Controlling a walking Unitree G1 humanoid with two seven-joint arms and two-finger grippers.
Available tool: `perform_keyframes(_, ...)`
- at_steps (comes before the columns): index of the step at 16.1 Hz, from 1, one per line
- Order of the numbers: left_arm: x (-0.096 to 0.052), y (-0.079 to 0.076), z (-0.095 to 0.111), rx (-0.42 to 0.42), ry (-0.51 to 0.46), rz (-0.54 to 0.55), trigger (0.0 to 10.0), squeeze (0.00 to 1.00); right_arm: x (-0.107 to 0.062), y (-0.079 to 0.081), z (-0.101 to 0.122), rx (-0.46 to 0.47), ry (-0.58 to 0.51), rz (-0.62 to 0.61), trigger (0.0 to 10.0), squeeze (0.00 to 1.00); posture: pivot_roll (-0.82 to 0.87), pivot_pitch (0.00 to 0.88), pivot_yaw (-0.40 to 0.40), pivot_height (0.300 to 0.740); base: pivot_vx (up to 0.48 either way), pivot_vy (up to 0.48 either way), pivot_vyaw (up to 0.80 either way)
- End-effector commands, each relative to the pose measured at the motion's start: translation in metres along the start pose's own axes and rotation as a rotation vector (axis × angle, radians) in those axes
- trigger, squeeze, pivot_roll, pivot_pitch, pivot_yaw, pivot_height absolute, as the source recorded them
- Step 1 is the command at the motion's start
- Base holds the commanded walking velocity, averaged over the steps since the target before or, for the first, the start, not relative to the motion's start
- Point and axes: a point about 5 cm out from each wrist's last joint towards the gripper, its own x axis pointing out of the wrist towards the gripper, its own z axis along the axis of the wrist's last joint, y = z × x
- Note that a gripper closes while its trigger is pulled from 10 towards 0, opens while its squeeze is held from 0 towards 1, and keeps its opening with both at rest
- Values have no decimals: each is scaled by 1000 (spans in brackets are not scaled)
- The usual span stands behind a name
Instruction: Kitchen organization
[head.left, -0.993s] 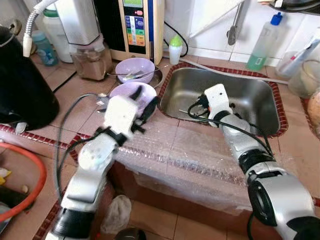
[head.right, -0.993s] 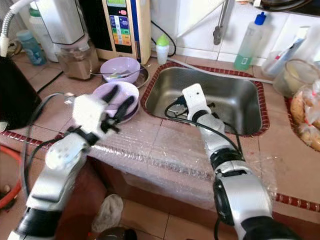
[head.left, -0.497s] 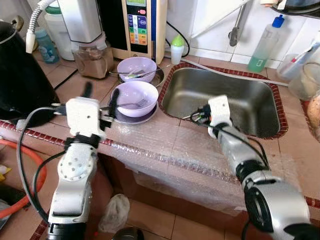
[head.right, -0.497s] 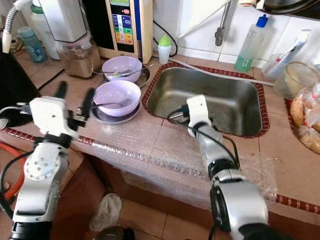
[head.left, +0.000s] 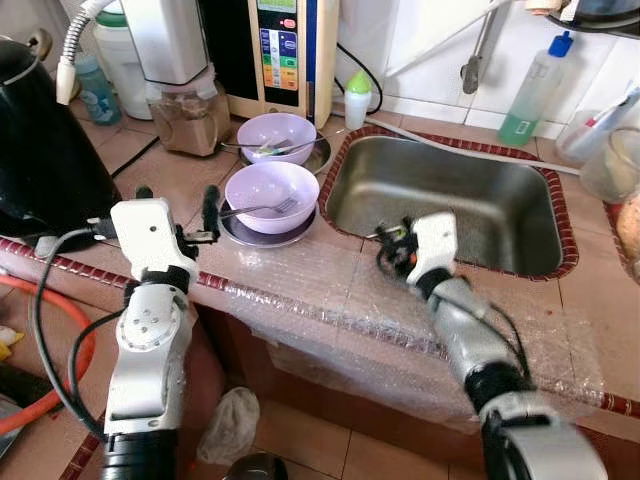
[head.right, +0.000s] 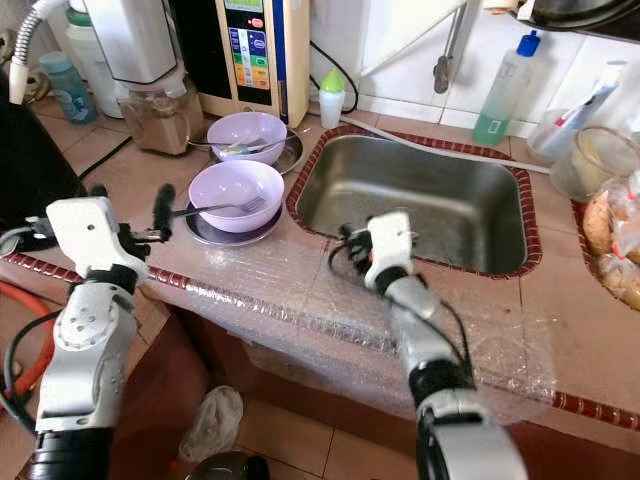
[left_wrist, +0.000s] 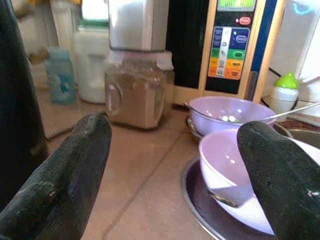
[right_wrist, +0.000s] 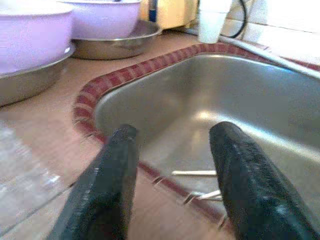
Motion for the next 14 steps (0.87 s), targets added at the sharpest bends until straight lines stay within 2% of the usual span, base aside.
perform_keyframes(1, 3, -3, -3, -48, 28, -16, 10000, 1000, 0, 4, 4, -8, -13, 20, 10000, 1000, 1, 0, 24, 740, 0, 0, 0)
perform_keyframes(2, 5, -8, -7, -93, 59, -34, 10000, 369, -2, 7, 3, -3, -12, 25, 10000, 1000, -6, 0, 27, 740, 0, 0, 0)
perform_keyframes(3, 5, -10, -9, -124, 78, -40, 10000, 0, -3, 9, 4, -1, -13, 32, 10000, 1000, -9, 0, 28, 740, 0, 0, 0)
perform_keyframes(4, 6, -11, -11, -142, 90, -43, 10000, 0, -3, 11, 4, 0, -14, 37, 10000, 1000, -11, 0, 29, 740, 0, 0, 0)
perform_keyframes(5, 6, -14, -14, -193, 113, -47, 10000, 0, -5, 17, 8, 17, -32, 69, 10000, 0, -15, 0, 31, 740, 0, 0, 0)
perform_keyframes(6, 6, -16, -16, -209, 125, -51, 10000, 0, -7, 21, 10, 29, -43, 91, 10000, 0, -16, 0, 30, 740, 0, 0, 0)
perform_keyframes(7, 7, -18, -19, -244, 145, -58, 5529, 0, -10, 28, 14, 48, -64, 132, 10000, 0, -17, 0, 30, 740, 0, 0, 0)
perform_keyframes(8, 7, -19, -21, -264, 158, -57, 3098, 0, -13, 33, 18, 58, -81, 162, 10000, 0, -20, 0, 31, 740, 0, 0, 0)
perform_keyframes(9, 7, -19, -22, -280, 160, -56, 0, 0, -14, 35, 20, 57, -87, 173, 10000, 0, -24, 0, 32, 740, 0, 0, 0)
perform_keyframes(14, 11, -22, -21, -358, 163, -57, 0, 0, -23, 42, 21, 64, -72, 188, 10000, 0, -32, 0, 33, 740, 0, 0, 0)
